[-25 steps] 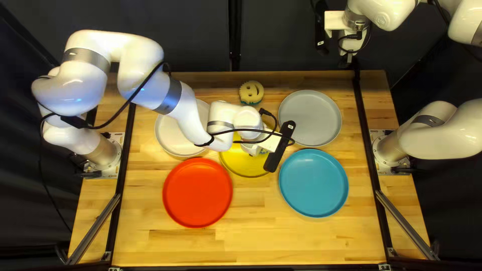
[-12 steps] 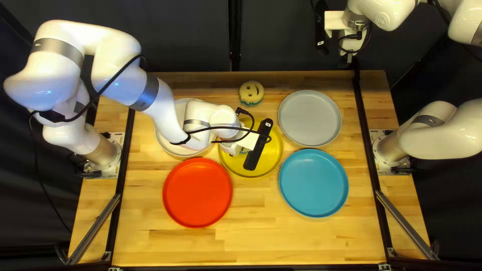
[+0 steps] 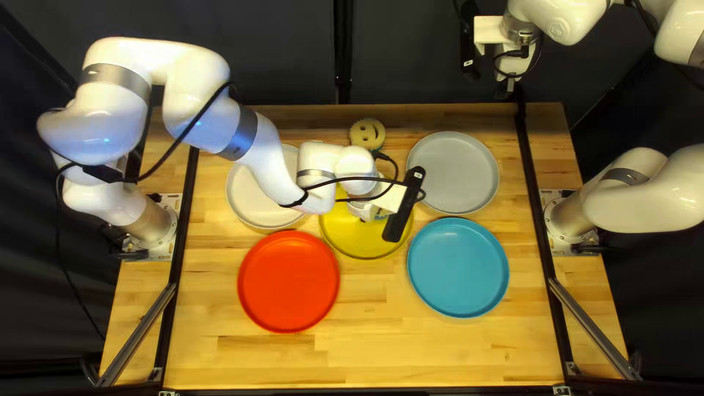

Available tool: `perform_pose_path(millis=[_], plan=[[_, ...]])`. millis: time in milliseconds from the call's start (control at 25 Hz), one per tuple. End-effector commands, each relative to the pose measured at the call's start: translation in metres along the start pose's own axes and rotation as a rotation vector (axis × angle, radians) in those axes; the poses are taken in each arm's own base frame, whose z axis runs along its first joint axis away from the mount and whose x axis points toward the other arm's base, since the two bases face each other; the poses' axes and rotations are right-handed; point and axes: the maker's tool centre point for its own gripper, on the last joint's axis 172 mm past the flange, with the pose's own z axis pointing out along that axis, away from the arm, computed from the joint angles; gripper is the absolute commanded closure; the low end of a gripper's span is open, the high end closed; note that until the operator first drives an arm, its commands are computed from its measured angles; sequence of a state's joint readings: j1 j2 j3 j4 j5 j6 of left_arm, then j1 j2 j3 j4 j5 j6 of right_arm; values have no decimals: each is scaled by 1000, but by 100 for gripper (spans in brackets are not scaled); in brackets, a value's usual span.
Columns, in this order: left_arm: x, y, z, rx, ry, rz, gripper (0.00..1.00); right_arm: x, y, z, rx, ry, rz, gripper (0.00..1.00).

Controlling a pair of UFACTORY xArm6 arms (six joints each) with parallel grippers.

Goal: Pick up sponge and scrub the plate

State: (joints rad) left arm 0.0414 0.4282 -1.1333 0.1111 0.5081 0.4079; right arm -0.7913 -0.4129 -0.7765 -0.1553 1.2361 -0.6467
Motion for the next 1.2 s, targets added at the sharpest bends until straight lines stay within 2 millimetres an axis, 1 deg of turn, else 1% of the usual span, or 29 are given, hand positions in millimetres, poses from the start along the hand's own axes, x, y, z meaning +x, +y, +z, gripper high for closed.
perform_pose_path(millis=[40, 80, 240, 360, 400, 520, 680, 720, 760, 840, 880, 920, 1040, 1120, 1200], plan=[[-19, -1, -1, -8, -2, -15, 100, 0, 0, 0, 0, 0, 0, 0], [-22, -1, -1, -10, -2, -18, 100, 0, 0, 0, 0, 0, 0, 0], [-47, 8, 1, -21, -12, -37, 100, 0, 0, 0, 0, 0, 0, 0], [-60, 13, -1, -26, -18, -51, 100, 0, 0, 0, 0, 0, 0, 0], [-68, 17, -3, -29, -21, -59, 100, 0, 0, 0, 0, 0, 0, 0], [-74, 23, -6, -31, -26, -70, 100, 0, 0, 0, 0, 0, 0, 0], [-60, 21, -9, -26, -22, -69, 100, 0, 0, 0, 0, 0, 0, 0], [-51, 18, -8, -23, -19, -65, 100, 0, 0, 0, 0, 0, 0, 0], [-46, 16, -7, -22, -17, -62, 100, 0, 0, 0, 0, 0, 0, 0], [-28, 12, -6, -17, -9, -50, 100, 0, 0, 0, 0, 0, 0, 0], [-24, 11, -6, -16, -6, -46, 100, 0, 0, 0, 0, 0, 0, 0], [-13, 9, -4, -14, -2, -38, 100, 0, 0, 0, 0, 0, 0, 0], [3, 6, 0, -12, 3, -16, 100, 0, 0, 0, 0, 0, 0, 0], [8, 7, 2, -15, 4, -3, 100, 0, 0, 0, 0, 0, 0, 0], [7, 9, 5, -19, 3, 6, 100, 0, 0, 0, 0, 0, 0, 0]])
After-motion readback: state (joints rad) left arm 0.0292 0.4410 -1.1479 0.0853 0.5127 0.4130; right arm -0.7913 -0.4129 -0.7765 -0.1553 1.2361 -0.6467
